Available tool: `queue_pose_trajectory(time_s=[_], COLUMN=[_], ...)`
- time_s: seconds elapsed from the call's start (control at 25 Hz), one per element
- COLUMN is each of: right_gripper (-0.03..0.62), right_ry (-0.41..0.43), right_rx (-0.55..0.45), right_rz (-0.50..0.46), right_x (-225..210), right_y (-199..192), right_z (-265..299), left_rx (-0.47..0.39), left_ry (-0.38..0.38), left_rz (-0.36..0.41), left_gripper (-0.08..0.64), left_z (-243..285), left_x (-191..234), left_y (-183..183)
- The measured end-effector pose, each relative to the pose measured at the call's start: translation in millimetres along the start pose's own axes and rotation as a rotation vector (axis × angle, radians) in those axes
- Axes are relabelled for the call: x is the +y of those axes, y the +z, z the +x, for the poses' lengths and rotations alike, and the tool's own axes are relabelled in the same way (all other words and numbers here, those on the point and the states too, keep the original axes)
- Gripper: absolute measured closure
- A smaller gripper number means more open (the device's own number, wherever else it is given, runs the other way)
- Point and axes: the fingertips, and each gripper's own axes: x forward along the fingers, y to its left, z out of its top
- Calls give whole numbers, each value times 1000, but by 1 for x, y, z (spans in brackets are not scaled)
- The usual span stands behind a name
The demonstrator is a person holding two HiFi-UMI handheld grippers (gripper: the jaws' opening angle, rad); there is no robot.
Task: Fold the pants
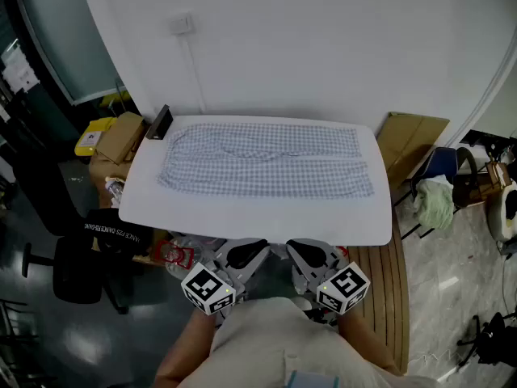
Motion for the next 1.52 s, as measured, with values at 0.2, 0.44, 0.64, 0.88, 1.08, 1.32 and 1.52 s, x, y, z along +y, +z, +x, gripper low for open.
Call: queue_pose_trajectory(time_s=[0.2, 0.44, 0.64, 0.88, 1.08, 1.32, 1.52], right_gripper=[577, 577, 574, 568, 503, 499, 468], right_ry=[3, 10, 49, 78, 83, 37, 52], right_rx=[2, 1, -30, -1, 2, -2, 31], right_rz=[-4, -8, 11, -37, -57, -89, -109], right_x=[0, 1, 6, 13, 14, -6, -27], right_y=[1, 2, 4, 4, 6, 14, 15], right_z=[0, 2, 3, 3, 5, 29, 70], left_rx=[12, 19, 23, 32, 46, 44, 80], left_ry=[-12, -11, -16, -6, -15, -13, -28], left_rz=[-14, -10, -12, 11, 43, 35, 52], left_gripper=[538, 537, 537, 537, 537, 498, 443], left_z=[2, 1, 1, 3, 2, 3, 2], left_x=[-2, -1, -2, -2, -6, 29, 80], left_y=[-3, -5, -7, -4, -5, -4, -7])
